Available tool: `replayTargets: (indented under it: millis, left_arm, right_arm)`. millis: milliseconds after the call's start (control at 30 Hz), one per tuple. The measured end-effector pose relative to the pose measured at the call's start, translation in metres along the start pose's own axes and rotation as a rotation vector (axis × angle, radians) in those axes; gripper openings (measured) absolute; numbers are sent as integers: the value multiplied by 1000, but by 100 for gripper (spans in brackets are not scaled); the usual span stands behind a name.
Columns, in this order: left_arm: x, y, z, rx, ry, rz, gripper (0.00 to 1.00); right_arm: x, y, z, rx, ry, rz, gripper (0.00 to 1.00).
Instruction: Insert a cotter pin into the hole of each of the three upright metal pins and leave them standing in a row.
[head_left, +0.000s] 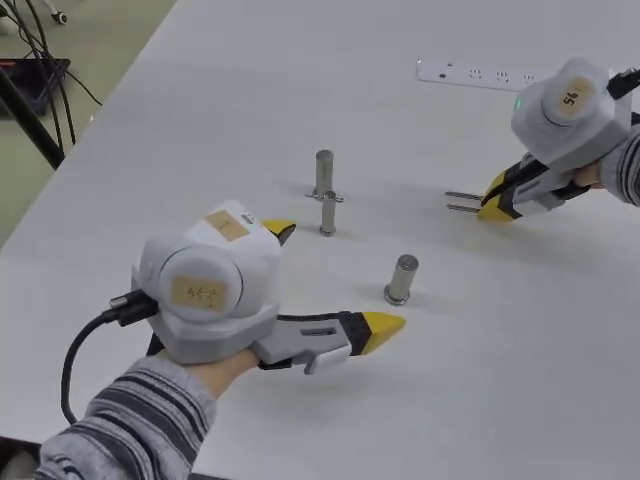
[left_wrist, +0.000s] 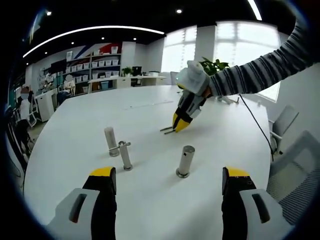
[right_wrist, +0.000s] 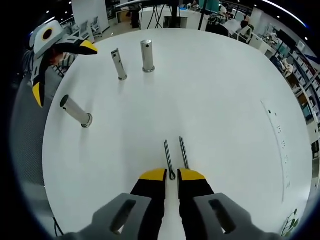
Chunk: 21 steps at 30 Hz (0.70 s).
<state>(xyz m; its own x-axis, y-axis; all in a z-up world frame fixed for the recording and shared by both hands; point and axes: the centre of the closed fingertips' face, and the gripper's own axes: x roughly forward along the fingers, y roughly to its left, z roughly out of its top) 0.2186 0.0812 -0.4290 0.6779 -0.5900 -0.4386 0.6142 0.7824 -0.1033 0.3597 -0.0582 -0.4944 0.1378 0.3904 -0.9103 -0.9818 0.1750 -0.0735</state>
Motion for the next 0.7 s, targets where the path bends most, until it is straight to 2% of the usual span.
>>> replayTargets:
  millis: [100, 267, 533, 700]
  left_arm:
    - [0, 0, 0, 3, 3, 0, 86]
    - [0, 0, 1, -3, -6, 0, 86]
    - [0, 0, 2, -5, -13, -3, 86]
    - [0, 0, 1, -3, -6, -3, 85]
  right_arm:
    - [1, 3, 0, -20, 17, 22, 1]
    - [2, 1, -1, -44, 40, 23, 0]
    - [1, 4, 0, -58, 25, 25, 0]
    - [-2, 5, 0, -76, 15, -4, 0]
